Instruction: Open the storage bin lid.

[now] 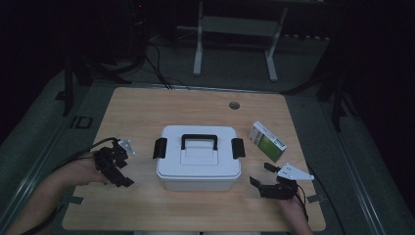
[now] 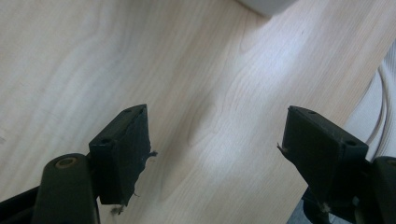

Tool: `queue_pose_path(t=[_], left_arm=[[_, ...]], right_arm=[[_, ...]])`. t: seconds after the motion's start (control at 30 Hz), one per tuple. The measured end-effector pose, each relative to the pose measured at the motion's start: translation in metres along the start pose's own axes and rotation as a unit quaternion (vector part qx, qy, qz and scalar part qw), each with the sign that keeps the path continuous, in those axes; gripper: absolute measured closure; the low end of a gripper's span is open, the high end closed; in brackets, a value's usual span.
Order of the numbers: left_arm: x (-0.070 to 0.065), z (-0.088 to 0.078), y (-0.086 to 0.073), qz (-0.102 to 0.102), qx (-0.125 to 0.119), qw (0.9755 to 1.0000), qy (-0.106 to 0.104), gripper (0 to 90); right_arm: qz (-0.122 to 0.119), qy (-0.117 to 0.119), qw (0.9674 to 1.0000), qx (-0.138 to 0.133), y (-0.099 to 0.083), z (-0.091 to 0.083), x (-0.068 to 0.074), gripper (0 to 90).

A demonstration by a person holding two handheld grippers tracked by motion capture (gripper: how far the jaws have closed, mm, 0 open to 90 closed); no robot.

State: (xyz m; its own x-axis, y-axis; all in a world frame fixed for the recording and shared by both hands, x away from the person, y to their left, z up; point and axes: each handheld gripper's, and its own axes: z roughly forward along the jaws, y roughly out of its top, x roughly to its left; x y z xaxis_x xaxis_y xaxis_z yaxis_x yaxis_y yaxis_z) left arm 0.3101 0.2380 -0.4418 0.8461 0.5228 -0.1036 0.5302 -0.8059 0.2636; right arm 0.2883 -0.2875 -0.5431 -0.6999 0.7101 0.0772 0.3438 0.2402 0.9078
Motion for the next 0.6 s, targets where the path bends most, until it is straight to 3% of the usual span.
queue_pose_path(t=[0.33, 0.6], left_arm=[[-0.004, -0.029, 0.03, 0.035, 0.006, 0.9991, 0.023, 23.4], [-0.009, -0.036, 0.058, 0.059, 0.014, 0.9976, 0.033, 23.4]], right_arm=[[-0.002, 0.006, 1.0, 0.004, 0.0, 0.001, 0.001, 14.2], [-0.006, 0.011, 0.9999, 0.007, 0.0, 0.002, 0.005, 14.2]])
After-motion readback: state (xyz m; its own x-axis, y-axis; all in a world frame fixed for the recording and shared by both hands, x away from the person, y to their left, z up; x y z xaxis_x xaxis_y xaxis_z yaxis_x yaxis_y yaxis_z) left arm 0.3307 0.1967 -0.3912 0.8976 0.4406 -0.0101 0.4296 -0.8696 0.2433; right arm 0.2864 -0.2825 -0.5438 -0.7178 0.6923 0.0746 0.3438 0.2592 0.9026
